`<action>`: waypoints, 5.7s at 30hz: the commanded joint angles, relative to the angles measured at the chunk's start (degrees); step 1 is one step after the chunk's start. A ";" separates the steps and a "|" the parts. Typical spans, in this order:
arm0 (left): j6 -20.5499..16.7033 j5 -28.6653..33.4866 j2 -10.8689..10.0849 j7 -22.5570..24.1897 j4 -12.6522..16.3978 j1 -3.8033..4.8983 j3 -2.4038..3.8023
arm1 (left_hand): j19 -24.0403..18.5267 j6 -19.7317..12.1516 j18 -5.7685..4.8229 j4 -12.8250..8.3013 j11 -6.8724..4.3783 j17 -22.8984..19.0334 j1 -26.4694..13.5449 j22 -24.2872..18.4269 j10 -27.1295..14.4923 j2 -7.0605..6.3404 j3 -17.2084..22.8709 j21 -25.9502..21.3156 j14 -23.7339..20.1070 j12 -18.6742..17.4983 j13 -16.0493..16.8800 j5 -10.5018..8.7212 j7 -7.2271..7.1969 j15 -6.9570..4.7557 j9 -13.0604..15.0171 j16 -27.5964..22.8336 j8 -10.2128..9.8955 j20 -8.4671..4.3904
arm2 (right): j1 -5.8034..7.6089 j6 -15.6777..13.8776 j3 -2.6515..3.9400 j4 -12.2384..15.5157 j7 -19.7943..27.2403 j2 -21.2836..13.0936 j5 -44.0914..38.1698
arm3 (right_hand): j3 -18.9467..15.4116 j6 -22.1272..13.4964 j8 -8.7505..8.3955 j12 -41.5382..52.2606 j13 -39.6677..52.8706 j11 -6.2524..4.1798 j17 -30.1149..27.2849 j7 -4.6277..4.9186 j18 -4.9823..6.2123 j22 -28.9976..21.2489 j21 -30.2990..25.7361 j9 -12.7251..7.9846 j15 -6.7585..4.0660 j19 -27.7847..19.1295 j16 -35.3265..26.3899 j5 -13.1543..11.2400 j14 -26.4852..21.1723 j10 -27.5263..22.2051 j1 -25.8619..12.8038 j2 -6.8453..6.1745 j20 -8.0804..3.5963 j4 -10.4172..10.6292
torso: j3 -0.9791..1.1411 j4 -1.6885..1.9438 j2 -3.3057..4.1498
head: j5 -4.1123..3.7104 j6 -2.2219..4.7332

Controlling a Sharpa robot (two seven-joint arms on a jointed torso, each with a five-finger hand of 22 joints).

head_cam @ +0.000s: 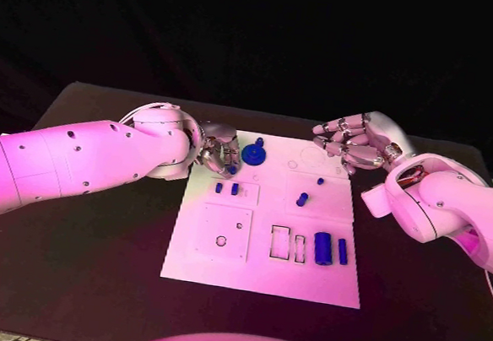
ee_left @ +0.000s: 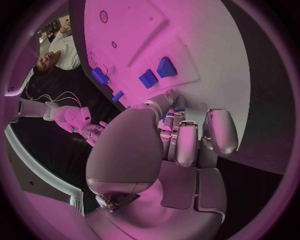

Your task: Assemble the parts on the task board

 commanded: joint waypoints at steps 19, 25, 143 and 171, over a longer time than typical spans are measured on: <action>-1.30 1.14 -2.15 0.07 -0.15 -0.11 0.03 | -0.79 -3.27 -0.07 -0.19 0.66 -0.97 -1.22 0.88 -1.87 -0.85 0.66 -1.70 -0.44 -1.91 -0.60 0.24 0.48 0.79 -0.84 -0.32 -1.04 0.46 | -0.04 5.46 0.00 -1.92 -5.11 -0.23 -10.72 | 4.75 -0.81 0.48 -10.41 -9.61 1.34 -7.92 1.46 1.66 -7.42 -5.42 0.23 1.03 -5.16 -7.91 -3.89 -3.37 -6.15 1.53 -3.20 0.77 -1.87 | -0.09 -0.02 -0.04 | -0.03 0.17; -4.66 8.18 -5.31 2.33 0.27 0.14 0.83 | -0.76 -1.97 -0.04 -0.71 0.71 -0.81 -0.06 0.91 -0.38 0.51 2.09 -1.79 -0.39 -1.29 -0.23 0.30 0.73 0.84 -0.59 -0.18 -0.27 0.56 | -0.04 11.82 0.02 -3.65 -8.95 -0.51 -28.82 | 7.41 -0.15 0.49 -21.47 -20.57 1.65 -6.75 1.21 0.70 -2.03 -1.79 0.14 1.35 -0.86 -5.93 -6.91 -0.93 -4.99 2.31 -4.51 0.94 -3.13 | 0.05 -0.14 0.02 | -0.24 0.33; -17.61 80.35 -12.21 28.37 10.26 -0.12 0.46 | -14.77 -8.01 5.51 1.17 3.69 -36.39 -3.24 -23.62 -10.58 3.87 -2.94 -39.56 -18.20 6.98 2.37 2.93 4.22 3.34 -0.65 -20.69 5.76 2.72 | -4.33 6.81 0.45 10.87 -20.98 3.39 -49.39 | 18.90 10.29 -0.13 -34.16 -37.79 -0.18 -4.82 -1.71 -1.04 7.22 4.18 2.74 -0.55 5.54 -2.49 -23.26 1.81 7.59 -0.93 -2.41 -0.86 -6.88 | -0.12 0.01 -0.01 | -1.37 1.30; -17.36 80.31 -11.16 28.23 9.92 -0.16 0.46 | -14.84 -8.22 5.52 1.11 3.71 -36.50 -3.20 -23.73 -10.82 3.90 -2.99 -39.69 -18.33 7.25 2.40 2.94 4.23 3.36 -0.65 -20.72 6.01 2.75 | -9.97 8.37 0.54 7.48 -16.03 10.59 -45.95 | 18.96 9.99 -0.33 -34.65 -37.79 0.16 -4.86 -1.25 -1.01 7.13 4.24 2.92 -0.28 5.52 -2.39 -22.90 1.76 7.48 -0.74 -2.38 -0.64 -7.28 | -0.07 0.04 0.01 | 1.96 -0.14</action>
